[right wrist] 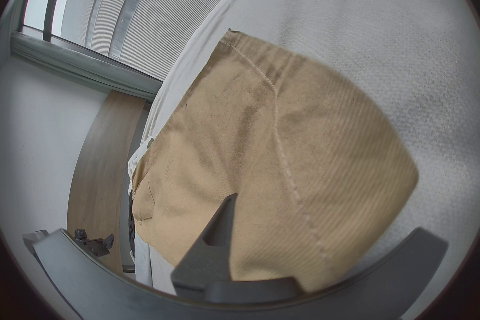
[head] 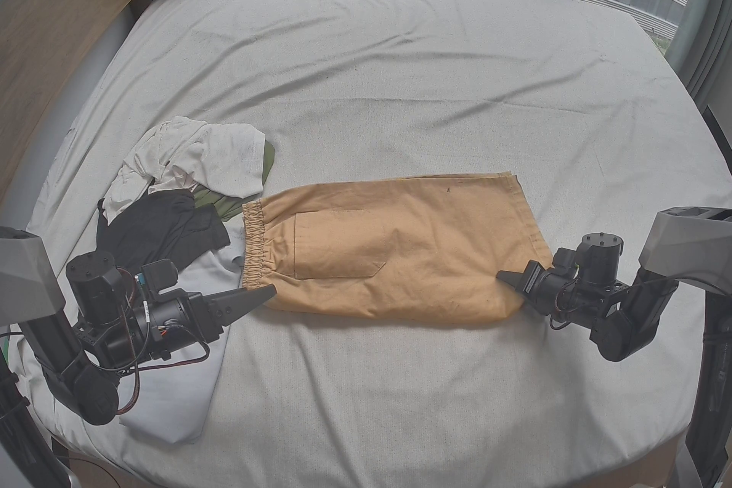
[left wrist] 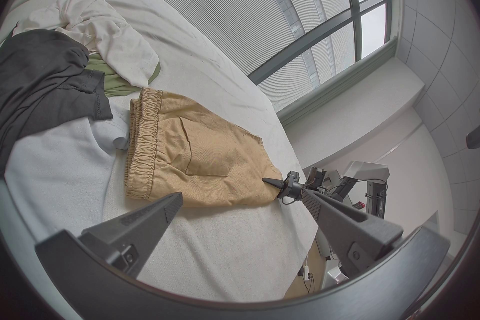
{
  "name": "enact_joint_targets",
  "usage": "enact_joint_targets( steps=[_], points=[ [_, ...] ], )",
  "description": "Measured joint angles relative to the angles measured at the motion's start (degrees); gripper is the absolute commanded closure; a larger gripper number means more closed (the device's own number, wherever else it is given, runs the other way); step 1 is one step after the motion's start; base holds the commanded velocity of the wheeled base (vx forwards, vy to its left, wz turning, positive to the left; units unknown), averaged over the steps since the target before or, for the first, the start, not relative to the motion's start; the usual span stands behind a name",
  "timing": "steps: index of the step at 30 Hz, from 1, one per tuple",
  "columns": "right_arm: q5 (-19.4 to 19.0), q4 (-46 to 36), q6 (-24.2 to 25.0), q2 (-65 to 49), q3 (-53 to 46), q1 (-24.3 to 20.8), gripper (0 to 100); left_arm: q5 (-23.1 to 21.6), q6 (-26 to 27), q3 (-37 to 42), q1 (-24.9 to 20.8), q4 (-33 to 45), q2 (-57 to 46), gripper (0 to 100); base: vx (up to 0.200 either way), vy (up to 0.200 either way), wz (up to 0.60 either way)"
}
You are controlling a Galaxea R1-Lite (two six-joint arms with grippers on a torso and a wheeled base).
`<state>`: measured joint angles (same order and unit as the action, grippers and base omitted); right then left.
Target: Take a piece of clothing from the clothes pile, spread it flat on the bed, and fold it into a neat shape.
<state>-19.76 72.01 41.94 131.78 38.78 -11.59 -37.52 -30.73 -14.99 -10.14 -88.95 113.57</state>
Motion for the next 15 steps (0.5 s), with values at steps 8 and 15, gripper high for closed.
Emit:
enact_joint_targets(
  steps=[8,15],
  points=[
    [0.0,0.7,-0.1,-1.5,-4.3,0.0,100,0.0,0.0,0.1,0.1,0.0,0.2,0,0.0,0.0,0.0],
    [0.0,0.7,-0.4,-4.1,-7.7,0.8,100,-0.1,0.0,0.0,0.1,0.0,0.4,0,0.0,0.0,0.0]
  ],
)
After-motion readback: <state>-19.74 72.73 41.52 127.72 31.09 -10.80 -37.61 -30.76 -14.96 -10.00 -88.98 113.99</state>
